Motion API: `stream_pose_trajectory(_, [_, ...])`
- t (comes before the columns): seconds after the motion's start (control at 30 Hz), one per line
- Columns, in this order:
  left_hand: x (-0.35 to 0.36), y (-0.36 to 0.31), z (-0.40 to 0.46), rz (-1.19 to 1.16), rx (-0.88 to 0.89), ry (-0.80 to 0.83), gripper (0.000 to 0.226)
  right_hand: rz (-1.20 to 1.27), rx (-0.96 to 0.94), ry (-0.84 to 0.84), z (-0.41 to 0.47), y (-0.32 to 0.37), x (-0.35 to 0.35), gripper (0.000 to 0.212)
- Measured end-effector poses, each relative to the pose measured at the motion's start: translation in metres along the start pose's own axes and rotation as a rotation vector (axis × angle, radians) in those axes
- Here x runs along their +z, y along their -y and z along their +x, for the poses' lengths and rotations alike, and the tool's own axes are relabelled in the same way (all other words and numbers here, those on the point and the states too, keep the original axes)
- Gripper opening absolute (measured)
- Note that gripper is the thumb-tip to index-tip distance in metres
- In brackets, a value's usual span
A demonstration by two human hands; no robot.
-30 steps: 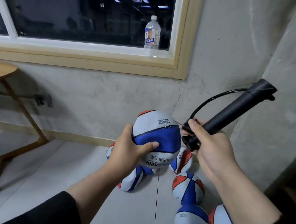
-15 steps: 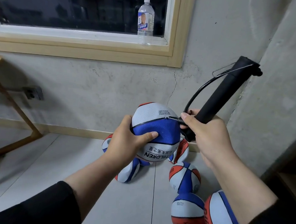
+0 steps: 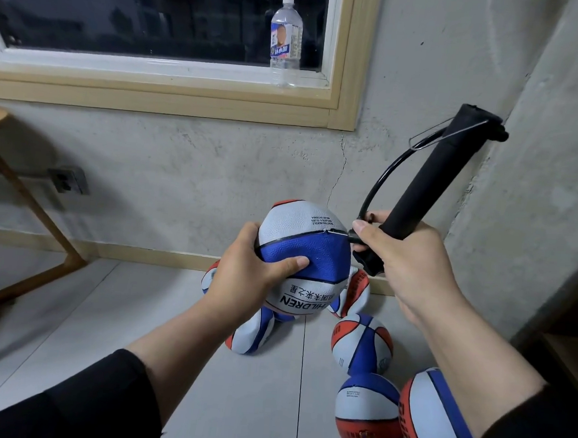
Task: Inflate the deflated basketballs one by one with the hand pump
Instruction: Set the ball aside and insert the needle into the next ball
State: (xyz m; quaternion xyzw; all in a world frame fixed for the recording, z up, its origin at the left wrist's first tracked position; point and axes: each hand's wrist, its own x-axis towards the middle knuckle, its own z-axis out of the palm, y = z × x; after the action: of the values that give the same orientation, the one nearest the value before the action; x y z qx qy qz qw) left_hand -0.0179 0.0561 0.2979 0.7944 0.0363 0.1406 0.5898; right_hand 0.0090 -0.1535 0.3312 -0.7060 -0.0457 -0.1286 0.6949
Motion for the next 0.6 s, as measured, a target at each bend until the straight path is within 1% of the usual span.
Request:
stream_pose_trajectory(0.17, [-0.001, 0.002, 0.001, 0.04, 0.009, 0.0, 0.051, -0.048, 0.033, 0.011, 0.001, 0.0, 0.0, 0.014])
stream_pose_trajectory(0.27, [-0.002, 0.003, 0.001, 0.128, 0.034, 0.001, 0.051, -0.163, -0.005, 0.008, 0.001, 0.002, -0.003, 0.013])
stream_pose_trajectory(0.37, [-0.002, -0.001, 0.0, 0.269, 0.099, 0.007, 0.048, -0.311, -0.041, -0.001, 0.001, 0.001, -0.001, 0.017])
stream_pose_trajectory(0.47, [0.001, -0.005, -0.003, 0.391, 0.171, -0.01, 0.048, -0.327, -0.028, -0.016, 0.001, -0.004, 0.002, 0.021])
stream_pose_trajectory(0.6, [0.008, -0.007, -0.007, 0.433, 0.205, -0.068, 0.049, -0.343, -0.015, -0.025, -0.001, -0.008, 0.004, 0.02])
